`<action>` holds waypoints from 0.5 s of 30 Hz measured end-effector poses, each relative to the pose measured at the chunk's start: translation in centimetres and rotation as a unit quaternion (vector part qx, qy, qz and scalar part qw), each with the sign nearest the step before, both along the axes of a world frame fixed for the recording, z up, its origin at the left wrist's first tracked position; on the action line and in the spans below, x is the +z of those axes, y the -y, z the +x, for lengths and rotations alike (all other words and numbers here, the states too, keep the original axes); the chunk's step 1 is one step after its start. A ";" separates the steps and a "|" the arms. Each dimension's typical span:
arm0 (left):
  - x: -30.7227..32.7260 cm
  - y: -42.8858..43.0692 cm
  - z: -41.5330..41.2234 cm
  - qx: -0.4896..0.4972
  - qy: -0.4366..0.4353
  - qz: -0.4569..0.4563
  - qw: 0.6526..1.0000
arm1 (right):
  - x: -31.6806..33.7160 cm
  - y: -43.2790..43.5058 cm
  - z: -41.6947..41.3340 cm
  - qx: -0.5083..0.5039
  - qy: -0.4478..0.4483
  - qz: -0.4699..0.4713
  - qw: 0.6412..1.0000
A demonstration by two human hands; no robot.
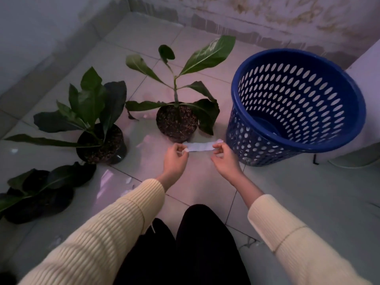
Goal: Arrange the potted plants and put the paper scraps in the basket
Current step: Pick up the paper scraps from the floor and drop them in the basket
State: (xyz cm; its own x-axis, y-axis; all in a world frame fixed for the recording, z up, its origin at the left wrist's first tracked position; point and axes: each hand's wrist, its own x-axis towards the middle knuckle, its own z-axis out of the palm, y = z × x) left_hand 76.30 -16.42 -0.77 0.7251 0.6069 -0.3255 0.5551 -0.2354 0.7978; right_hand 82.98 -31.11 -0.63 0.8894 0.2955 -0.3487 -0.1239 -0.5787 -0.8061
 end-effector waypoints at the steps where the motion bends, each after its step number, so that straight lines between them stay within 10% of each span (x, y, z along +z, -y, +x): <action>1: -1.2 -0.3 0.0 0.001 -0.022 -0.016 1.000 | -1.3 0.0 0.4 0.005 -0.011 -0.032 0.999; 15: -7.9 -3.0 5.2 -0.067 -0.131 -0.151 0.977 | -9.7 -3.6 6.0 0.043 -0.067 -0.166 0.983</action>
State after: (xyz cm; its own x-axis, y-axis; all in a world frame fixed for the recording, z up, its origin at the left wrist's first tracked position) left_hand 81.50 -13.44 -8.71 0.6597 0.3586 -0.6605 0.7297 -0.0956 0.6770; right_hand 88.96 -27.52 -10.31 0.8053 0.2173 -0.5516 -0.1553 -0.8206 -0.5500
